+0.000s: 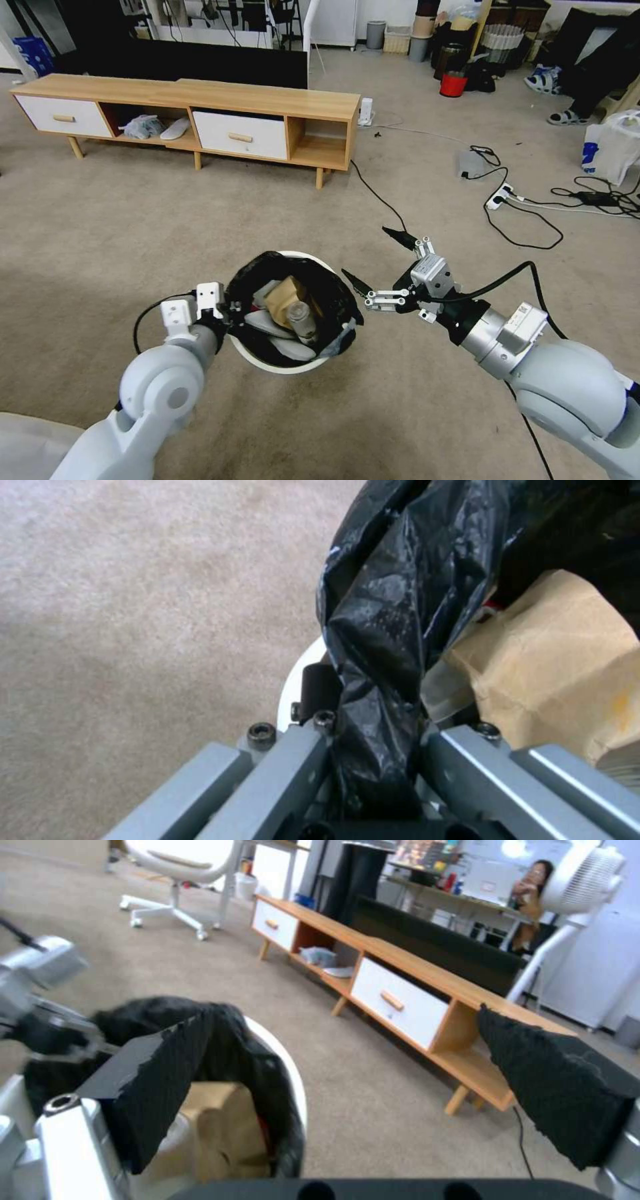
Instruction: Pick up the trash bin and place the garbage on the floor into it.
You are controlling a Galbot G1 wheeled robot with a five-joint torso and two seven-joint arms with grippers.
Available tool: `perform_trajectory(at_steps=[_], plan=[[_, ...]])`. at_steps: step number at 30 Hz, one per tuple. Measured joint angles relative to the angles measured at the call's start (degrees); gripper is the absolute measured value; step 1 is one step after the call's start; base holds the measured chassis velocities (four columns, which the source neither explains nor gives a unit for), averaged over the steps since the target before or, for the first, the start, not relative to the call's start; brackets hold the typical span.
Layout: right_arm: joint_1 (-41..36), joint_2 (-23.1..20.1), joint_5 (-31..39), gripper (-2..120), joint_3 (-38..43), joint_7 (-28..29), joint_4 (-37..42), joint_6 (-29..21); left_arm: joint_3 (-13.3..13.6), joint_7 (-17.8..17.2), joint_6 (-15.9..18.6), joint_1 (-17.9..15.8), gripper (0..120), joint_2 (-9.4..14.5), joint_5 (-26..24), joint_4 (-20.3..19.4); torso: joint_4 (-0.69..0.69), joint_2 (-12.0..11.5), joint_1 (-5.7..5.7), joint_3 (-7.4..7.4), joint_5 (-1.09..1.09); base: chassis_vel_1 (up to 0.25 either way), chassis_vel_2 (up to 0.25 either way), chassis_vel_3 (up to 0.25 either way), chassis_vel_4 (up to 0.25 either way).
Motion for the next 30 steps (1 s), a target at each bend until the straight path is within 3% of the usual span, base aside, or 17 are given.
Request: perform_trajectory(at_steps=[5,8,9,11,17,25,30], plan=[[-1.1,2.3,-1.3,100,0.3,0.8,-1.1,0.7,-2.7,1.0,-0.3,3.7,0,-0.1,0.8,-2.0,0.0,0.0,0.0,0.0,0.0,0.0,0.0,0.0,0.0],[-0.8,5.0,-2.1,100,0.0,1.0,-2.9,1.9,-6.9,3.7,-0.6,9.4,0,-1.4,4.1,-4.1,0.02,0.0,0.0,0.0,-0.01,0.0,0.0,0.0,0.0],[-0.8,5.0,-2.1,100,0.0,1.0,-2.9,1.9,-6.9,3.7,-0.6,9.4,0,-1.4,4.1,-4.1,0.02,0.0,0.0,0.0,-0.01,0.0,0.0,0.0,0.0],[-1.2,6.7,-3.1,100,-0.1,0.6,-4.0,2.8,-9.6,5.5,-0.9,12.7,0,-2.8,6.7,-5.4,0.04,0.0,0.0,0.0,-0.01,0.0,0.0,0.0,0.0],[-2.9,10.5,-6.1,100,0.5,0.6,-5.3,3.8,-12.8,6.9,-1.3,15.5,0,-4.1,8.2,-6.9,0.0,0.0,0.0,0.0,0.0,0.0,0.0,0.0,0.0],[-6.0,16.7,-9.6,100,2.0,1.6,-6.9,3.9,-16.0,8.0,-1.6,16.9,0,-3.8,8.5,-7.7,0.0,0.0,0.0,0.01,-0.01,0.0,0.0,0.0,0.0],[-10.0,21.5,-15.5,100,3.9,1.6,-8.5,4.9,-18.6,8.3,-1.9,17.6,0,-3.2,8.6,-8.0,0.0,0.0,0.0,0.0,0.0,0.0,0.0,0.0,0.0]])
